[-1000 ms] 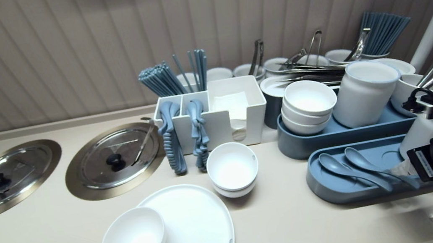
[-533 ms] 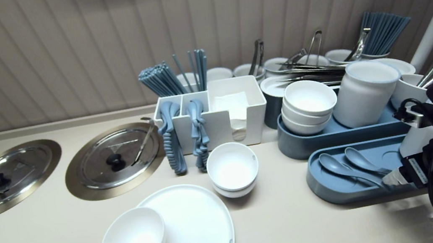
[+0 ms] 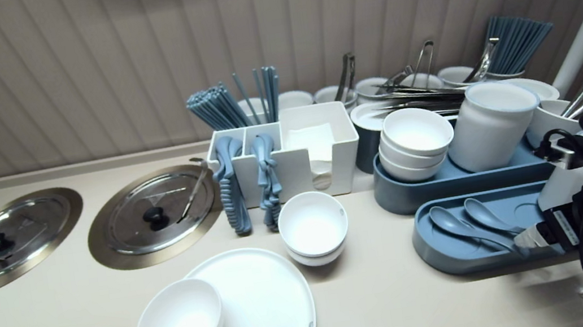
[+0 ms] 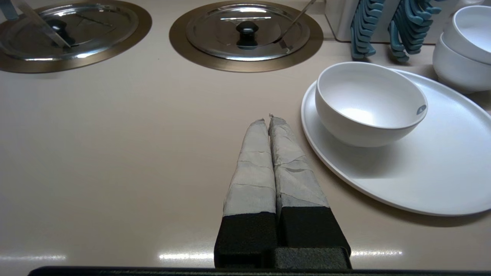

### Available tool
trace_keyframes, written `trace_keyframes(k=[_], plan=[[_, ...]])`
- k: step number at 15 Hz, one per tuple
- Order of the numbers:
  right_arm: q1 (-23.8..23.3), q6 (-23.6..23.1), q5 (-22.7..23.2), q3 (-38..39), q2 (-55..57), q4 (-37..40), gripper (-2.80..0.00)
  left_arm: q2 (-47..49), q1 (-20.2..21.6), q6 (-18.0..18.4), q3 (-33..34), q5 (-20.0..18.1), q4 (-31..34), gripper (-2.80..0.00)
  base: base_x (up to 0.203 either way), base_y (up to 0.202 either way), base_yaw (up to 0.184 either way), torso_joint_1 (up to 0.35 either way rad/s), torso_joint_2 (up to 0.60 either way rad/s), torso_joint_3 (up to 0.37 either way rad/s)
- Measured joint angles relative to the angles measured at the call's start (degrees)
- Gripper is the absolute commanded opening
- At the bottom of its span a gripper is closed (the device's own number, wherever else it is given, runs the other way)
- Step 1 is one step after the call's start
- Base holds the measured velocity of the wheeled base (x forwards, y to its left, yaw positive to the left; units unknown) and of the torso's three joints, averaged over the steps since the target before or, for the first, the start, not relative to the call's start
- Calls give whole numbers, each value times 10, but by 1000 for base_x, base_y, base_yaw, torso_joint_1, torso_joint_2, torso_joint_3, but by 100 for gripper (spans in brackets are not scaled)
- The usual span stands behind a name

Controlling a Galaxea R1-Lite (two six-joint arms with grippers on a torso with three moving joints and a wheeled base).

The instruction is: Pick the spoon and place it in the bowl

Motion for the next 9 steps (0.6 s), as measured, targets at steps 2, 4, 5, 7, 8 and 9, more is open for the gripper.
trace_keyframes(k=[2, 4, 5, 7, 8, 9], plan=[[-1, 0, 0, 0, -1, 0, 0, 0, 0, 0, 0, 0, 0, -280, 0, 0, 0, 0, 0, 0], [-1, 0, 0, 0, 0, 0, 0, 0, 0, 0, 0, 0, 0, -280, 0, 0, 0, 0, 0, 0], [-1, 0, 0, 0, 0, 0, 0, 0, 0, 0, 0, 0, 0, -280, 0, 0, 0, 0, 0, 0], [-2, -1, 0, 1, 3, 0, 0, 0, 0, 0, 0, 0, 0, -280, 0, 0, 0, 0, 0, 0], [-3, -1, 0, 1, 5, 0, 0, 0, 0, 0, 0, 0, 0, -280, 0, 0, 0, 0, 0, 0], [-3, 0, 0, 1, 8, 0, 0, 0, 0, 0, 0, 0, 0, -280, 0, 0, 0, 0, 0, 0]])
